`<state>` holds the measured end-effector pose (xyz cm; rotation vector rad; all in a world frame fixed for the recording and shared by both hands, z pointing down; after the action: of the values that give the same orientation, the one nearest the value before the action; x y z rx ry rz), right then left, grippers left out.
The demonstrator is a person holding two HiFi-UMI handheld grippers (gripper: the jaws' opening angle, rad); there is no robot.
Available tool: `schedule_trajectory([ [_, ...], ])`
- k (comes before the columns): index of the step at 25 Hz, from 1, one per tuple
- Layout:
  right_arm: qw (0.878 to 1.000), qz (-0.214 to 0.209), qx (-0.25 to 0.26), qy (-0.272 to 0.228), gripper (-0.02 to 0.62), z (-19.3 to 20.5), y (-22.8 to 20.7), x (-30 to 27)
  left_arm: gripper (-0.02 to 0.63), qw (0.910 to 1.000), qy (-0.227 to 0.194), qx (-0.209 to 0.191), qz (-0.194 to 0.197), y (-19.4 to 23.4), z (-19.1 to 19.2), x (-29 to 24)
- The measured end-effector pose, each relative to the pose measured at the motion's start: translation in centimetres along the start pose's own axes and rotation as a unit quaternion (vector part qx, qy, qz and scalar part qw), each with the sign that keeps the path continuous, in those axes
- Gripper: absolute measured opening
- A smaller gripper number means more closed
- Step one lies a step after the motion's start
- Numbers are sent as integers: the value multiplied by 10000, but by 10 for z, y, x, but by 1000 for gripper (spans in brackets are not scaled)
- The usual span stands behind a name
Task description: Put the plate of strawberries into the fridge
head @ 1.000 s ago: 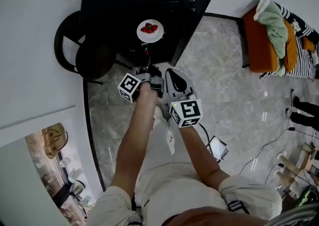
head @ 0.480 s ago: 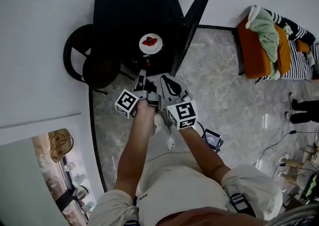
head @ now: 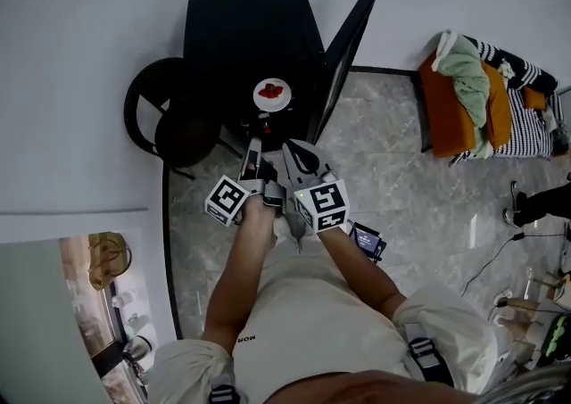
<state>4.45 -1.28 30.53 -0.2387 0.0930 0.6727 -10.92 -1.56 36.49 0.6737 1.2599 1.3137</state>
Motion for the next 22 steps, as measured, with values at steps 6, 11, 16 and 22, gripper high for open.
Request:
schedule_trajectory([
  [6,9999,-6,117,-80,5,-20,4,4,2,9993,-49,353,106,-18,0,15],
  [11,9993,-82,312,-167,5,-35,11,6,0,9974,-118,662,255,-22,-5,26],
  [16,9987,-66,434,-253,5,-47,12,6,1,9962,-158,712,472,-30,-9,28],
  [22,9983,-47,487,-301,5,-53,9,3,2,9962,-19,593,638,-44,-8,25],
])
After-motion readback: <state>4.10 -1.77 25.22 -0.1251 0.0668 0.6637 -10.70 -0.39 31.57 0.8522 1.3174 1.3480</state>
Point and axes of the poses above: the fingertips, and each gripper's own axes: x backward along the fingers, y to its left, z out of its underside, the point moved 8 cm from there along x, backward along the fingers, and after that the axes turned 13 degrees about -z, right-handed, at the moved point
